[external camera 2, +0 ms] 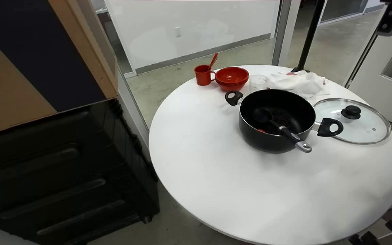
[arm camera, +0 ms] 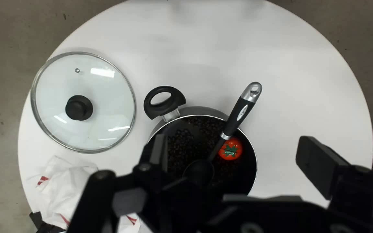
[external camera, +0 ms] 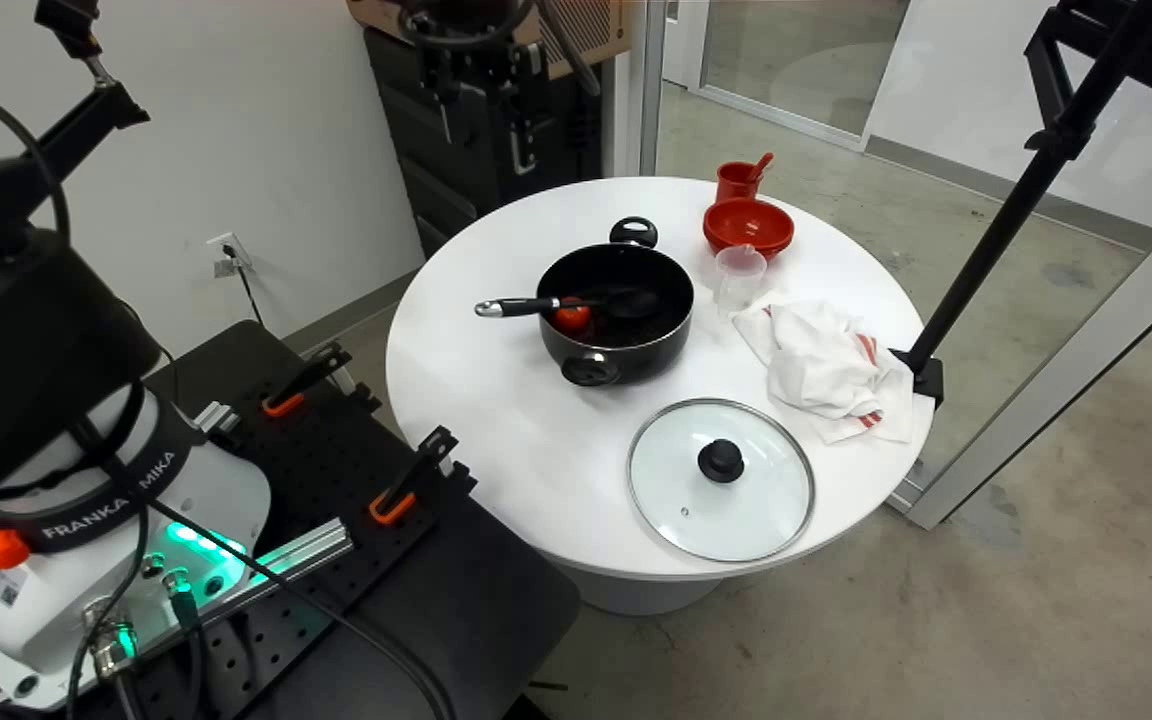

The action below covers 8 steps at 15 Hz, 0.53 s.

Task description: Use the black serving spoon in the black pot to stir its contents

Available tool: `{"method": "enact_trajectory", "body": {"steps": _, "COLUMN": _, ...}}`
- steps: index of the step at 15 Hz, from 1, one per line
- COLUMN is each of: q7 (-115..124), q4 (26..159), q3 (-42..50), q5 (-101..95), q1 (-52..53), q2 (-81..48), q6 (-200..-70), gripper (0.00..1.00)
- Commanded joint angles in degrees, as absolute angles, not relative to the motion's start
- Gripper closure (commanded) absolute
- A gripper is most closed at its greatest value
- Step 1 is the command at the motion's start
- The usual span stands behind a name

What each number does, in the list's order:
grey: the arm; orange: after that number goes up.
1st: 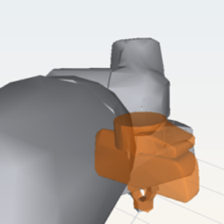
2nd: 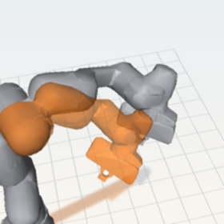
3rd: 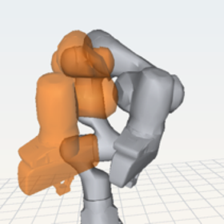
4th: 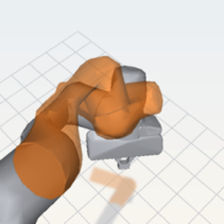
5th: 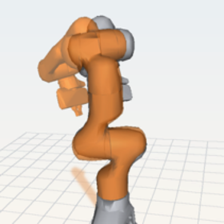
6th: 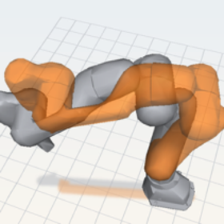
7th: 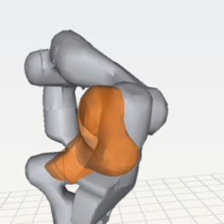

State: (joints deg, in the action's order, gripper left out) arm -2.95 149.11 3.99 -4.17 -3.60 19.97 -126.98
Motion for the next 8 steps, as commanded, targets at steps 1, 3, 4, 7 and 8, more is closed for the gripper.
{"method": "enact_trajectory", "body": {"steps": 1, "q7": -1.47, "q4": 152.26, "q3": 2.9, "q5": -5.34, "q1": -3.63, "q2": 16.88, "q6": -132.67, "gripper": 0.0}}
{"method": "enact_trajectory", "body": {"steps": 3, "q7": -1.23, "q4": 153.91, "q3": 2.3, "q5": -5.84, "q1": -3.44, "q2": 15.54, "q6": -135.07, "gripper": 0.0}}
{"method": "enact_trajectory", "body": {"steps": 4, "q7": -1.04, "q4": 154.57, "q3": 1.93, "q5": -5.91, "q1": -3.25, "q2": 15.01, "q6": -136.01, "gripper": 0.0}}
{"method": "enact_trajectory", "body": {"steps": 7, "q7": -0.88, "q4": 157.2, "q3": 0.36, "q5": -5.65, "q1": -2.05, "q2": 14.43, "q6": -138.86, "gripper": 0.0}}
{"method": "enact_trajectory", "body": {"steps": 8, "q7": -1.21, "q4": 157.9, "q3": -0.09, "q5": -5.17, "q1": -1.46, "q2": 14.28, "q6": -139.41, "gripper": 0.0}}
